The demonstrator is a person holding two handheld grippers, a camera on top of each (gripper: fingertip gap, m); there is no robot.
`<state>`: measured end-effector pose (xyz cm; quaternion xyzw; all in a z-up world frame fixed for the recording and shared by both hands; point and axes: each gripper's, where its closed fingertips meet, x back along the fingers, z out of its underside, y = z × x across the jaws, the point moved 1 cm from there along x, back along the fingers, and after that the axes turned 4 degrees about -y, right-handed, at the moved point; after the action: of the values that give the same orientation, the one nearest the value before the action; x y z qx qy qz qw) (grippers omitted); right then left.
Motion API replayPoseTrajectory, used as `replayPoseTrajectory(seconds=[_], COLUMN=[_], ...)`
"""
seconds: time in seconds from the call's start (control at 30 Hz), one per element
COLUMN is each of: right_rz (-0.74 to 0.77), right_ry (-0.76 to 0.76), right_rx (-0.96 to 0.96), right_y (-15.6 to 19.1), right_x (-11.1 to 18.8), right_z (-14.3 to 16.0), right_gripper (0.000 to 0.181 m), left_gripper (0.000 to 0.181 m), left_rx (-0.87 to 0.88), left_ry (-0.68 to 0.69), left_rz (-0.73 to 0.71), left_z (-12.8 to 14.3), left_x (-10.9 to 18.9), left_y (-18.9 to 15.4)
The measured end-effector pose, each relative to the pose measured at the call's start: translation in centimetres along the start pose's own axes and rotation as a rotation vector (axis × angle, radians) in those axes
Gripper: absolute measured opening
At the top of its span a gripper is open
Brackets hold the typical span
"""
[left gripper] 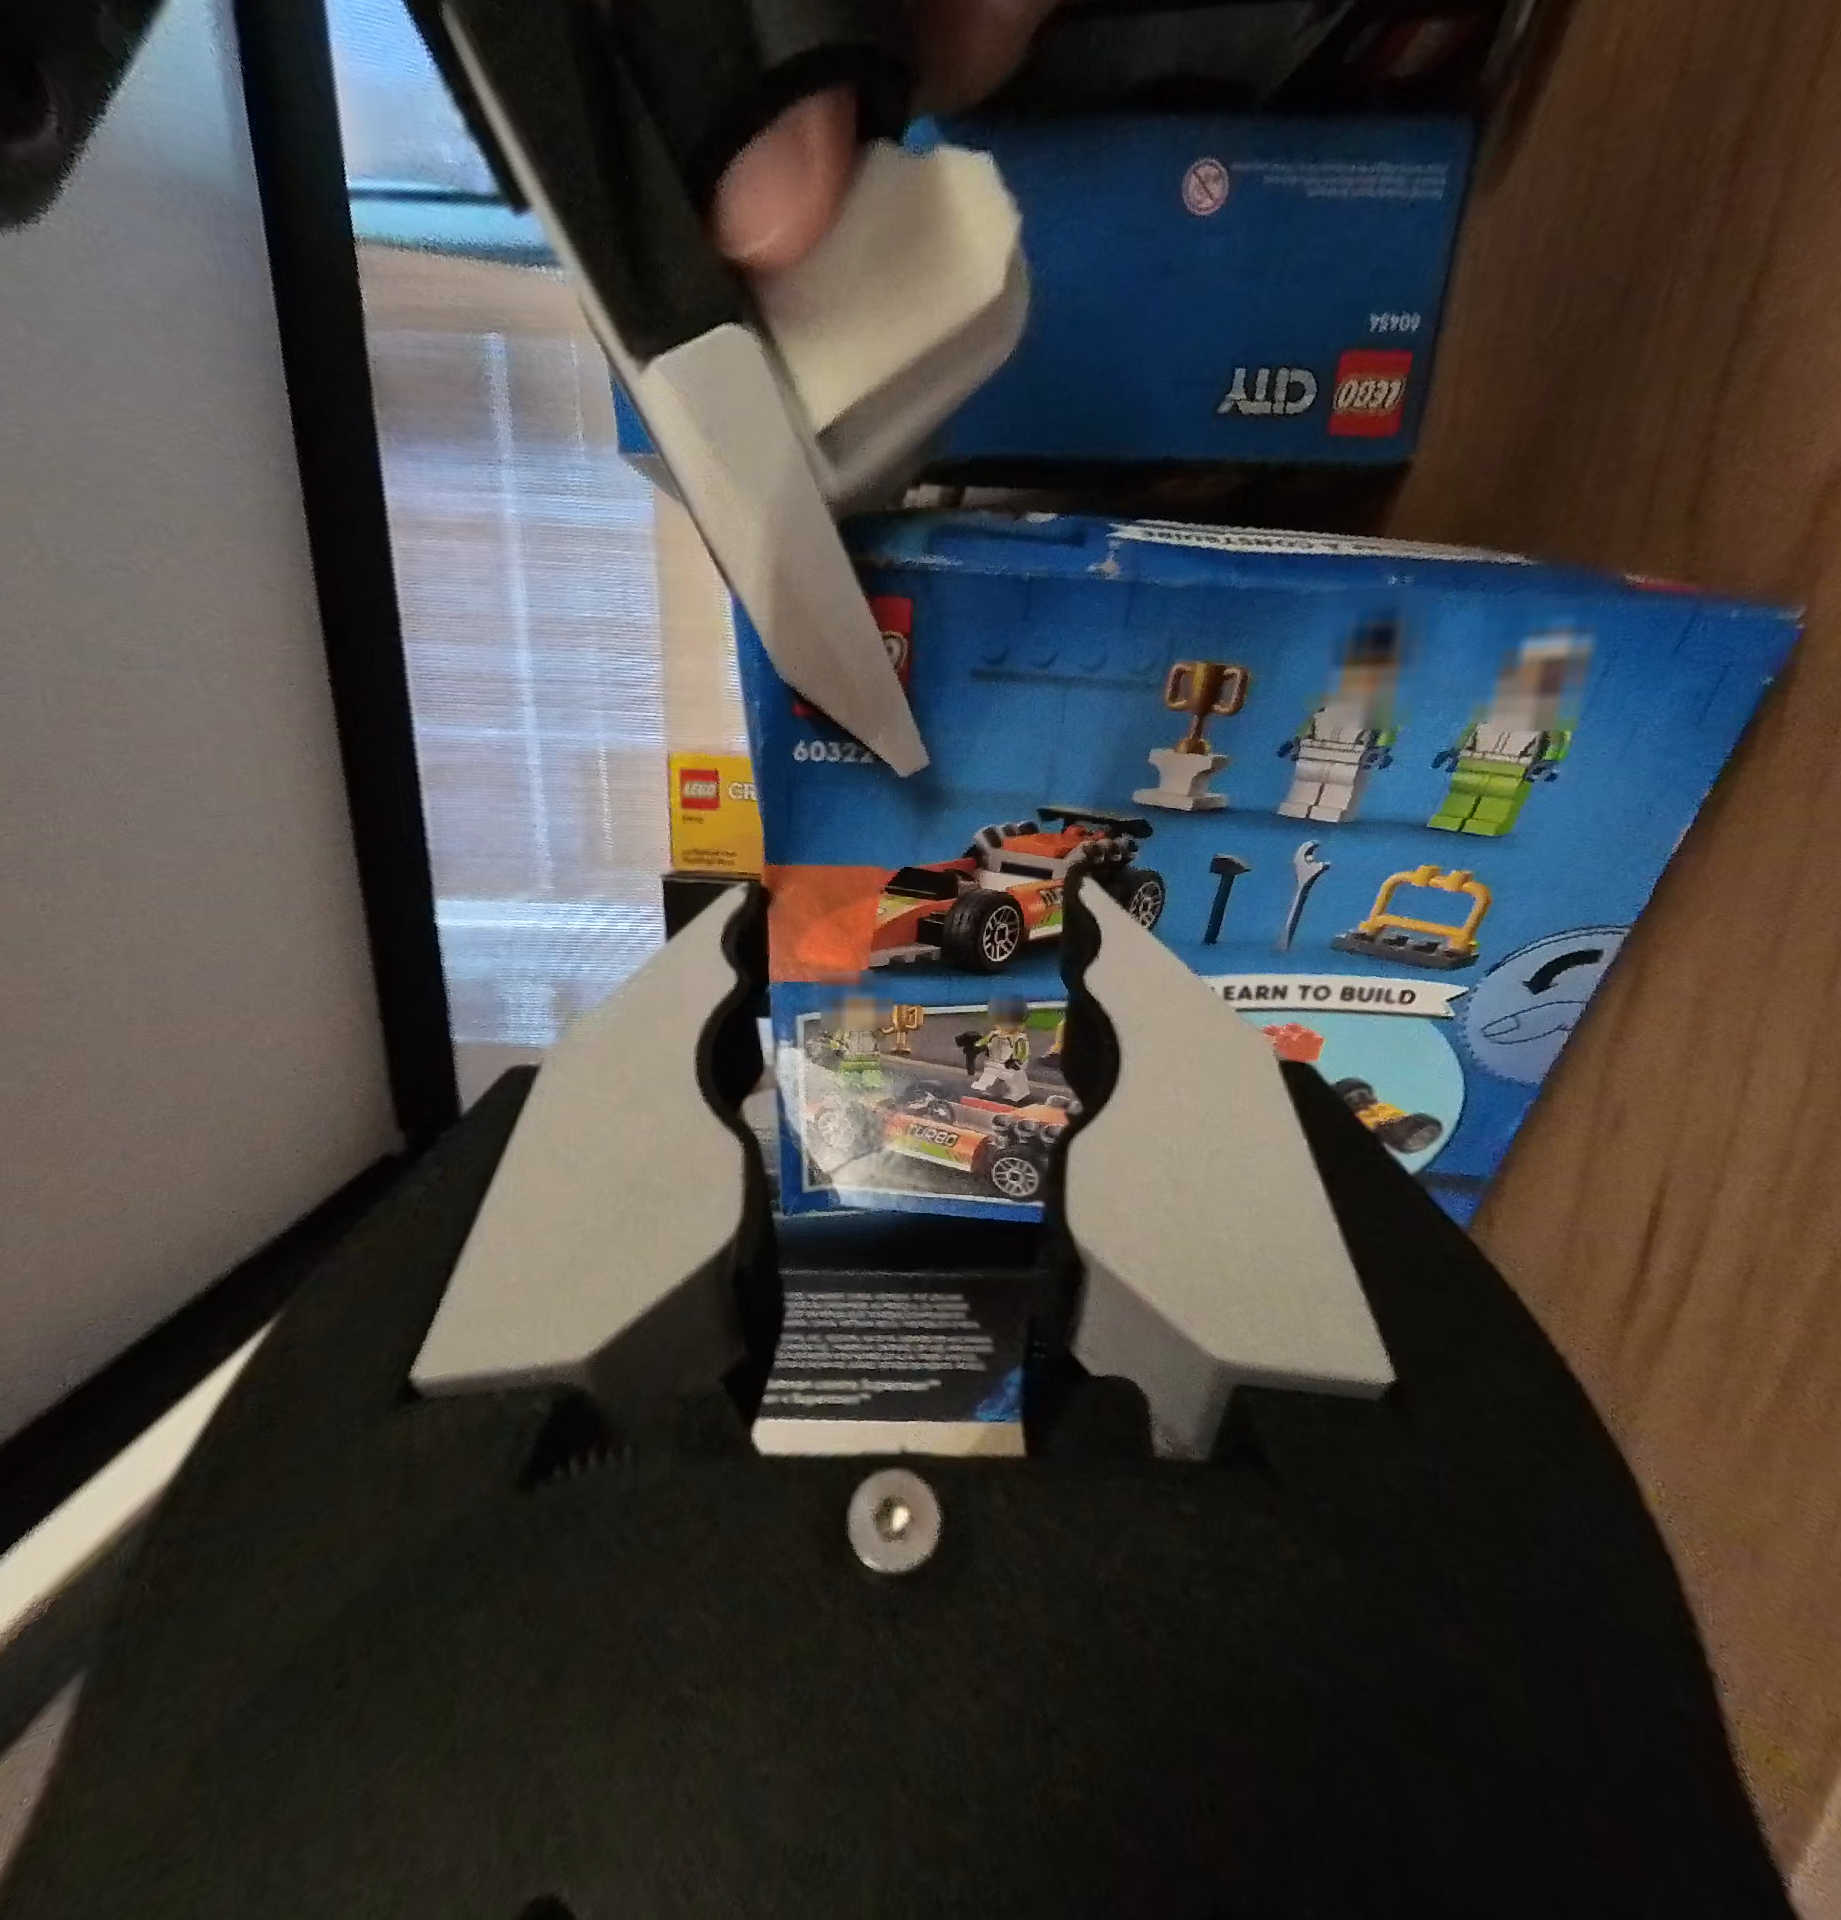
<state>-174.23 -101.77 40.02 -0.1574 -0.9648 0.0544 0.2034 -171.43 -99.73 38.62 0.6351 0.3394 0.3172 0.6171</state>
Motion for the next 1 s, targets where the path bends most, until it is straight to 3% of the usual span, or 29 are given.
replayPoseTrajectory(seconds=[0.1,0.27,0.5,0.77,1.0], right_rz=[-0.002,-0.015,-0.013,-0.018,-0.025], right_ry=[-0.005,-0.015,0.019,0.011,0.013], right_rx=[-0.013,-0.015,0.033,0.036,0.027], right_y=[-0.3,-0.2,0.1,0.4,0.3], right_x=[0.1,0.2,0.1,0.0,0.0], right_z=[0.1,0.1,0.1,0.0,0.0], right_gripper=[0.047,0.047,0.047,0.047,0.047], left_gripper=[0.049,0.053,0.075,0.079,0.094], left_rx=[-0.049,0.126,0.184,0.14,0.102], left_ry=[0.006,-0.062,-0.055,-0.057,-0.007], left_rz=[0.011,0.007,0.131,0.098,0.09], left_z=[-0.1,-0.3,-0.8,-0.3,1.0], left_x=[-0.3,0.2,-0.6,-0.1,-0.1], left_y=[-0.2,0.8,-0.6,-0.9,-1.6])
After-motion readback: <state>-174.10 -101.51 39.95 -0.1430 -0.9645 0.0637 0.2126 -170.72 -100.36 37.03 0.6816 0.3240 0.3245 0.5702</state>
